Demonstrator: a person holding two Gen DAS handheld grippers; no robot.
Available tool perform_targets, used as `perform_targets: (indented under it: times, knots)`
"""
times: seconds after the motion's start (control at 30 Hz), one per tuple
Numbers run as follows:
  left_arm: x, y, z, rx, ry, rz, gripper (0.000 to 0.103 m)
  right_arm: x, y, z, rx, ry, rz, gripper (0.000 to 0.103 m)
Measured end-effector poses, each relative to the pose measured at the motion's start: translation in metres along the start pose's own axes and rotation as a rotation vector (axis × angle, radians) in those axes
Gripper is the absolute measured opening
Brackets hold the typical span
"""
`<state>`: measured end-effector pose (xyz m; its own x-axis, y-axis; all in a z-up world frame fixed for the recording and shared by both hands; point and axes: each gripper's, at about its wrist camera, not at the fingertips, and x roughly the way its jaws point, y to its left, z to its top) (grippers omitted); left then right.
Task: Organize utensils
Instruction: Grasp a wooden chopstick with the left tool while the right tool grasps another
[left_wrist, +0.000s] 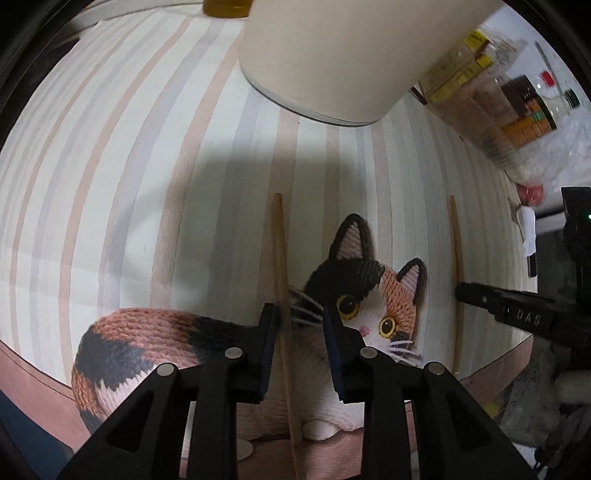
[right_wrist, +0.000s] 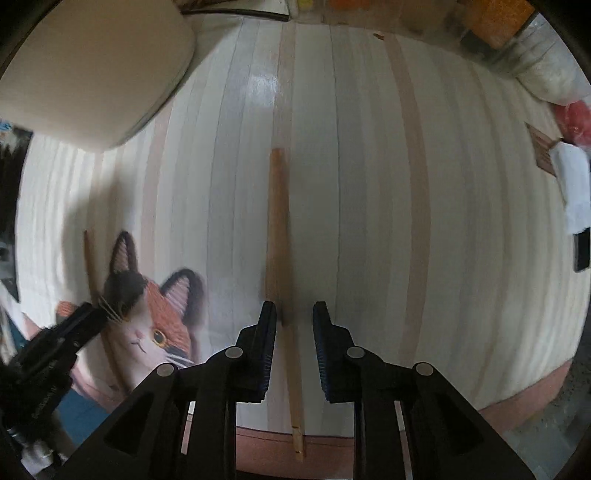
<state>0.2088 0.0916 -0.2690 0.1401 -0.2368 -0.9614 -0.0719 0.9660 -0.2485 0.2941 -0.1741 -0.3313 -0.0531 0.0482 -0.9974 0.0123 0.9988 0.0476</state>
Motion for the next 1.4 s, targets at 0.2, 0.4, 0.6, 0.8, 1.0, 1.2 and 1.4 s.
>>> perform_targets:
  times: [0.2, 0.4, 0.6, 0.8, 1.0, 1.2, 1.4]
  knots:
    - [-0.005, -0.007, -0.008, -0.029, 0.027, -0.023, 0.024, 0.008, 0.022, -0.015, -0.014, 0.047, -0.02, 0.007]
    - [-0.005, -0.009, -0.01, -0.019, 0.057, 0.026, 0.024, 0.01, 0.023, -0.01, -0.037, 0.087, 0.005, 0.015]
    - [0.003, -0.03, -0.006, 0.02, 0.056, 0.089, 0.025, 0.011, 0.034, -0.004, -0.078, 0.091, 0.055, 0.059]
    - [0.01, -0.041, -0.008, 0.026, 0.099, 0.126, 0.025, 0.011, 0.072, -0.011, -0.145, 0.068, -0.06, 0.045]
    - [0.015, -0.052, -0.01, 0.036, 0.097, 0.143, 0.029, 0.007, 0.058, -0.014, -0.11, 0.033, -0.055, 0.023]
    - [0.018, -0.057, -0.007, 0.048, 0.102, 0.157, 0.031, 0.005, 0.064, -0.018, -0.092, 0.023, -0.062, 0.021]
    - [0.025, -0.064, -0.006, 0.051, 0.105, 0.163, 0.031, 0.004, 0.054, -0.021, -0.095, 0.023, -0.059, 0.021]
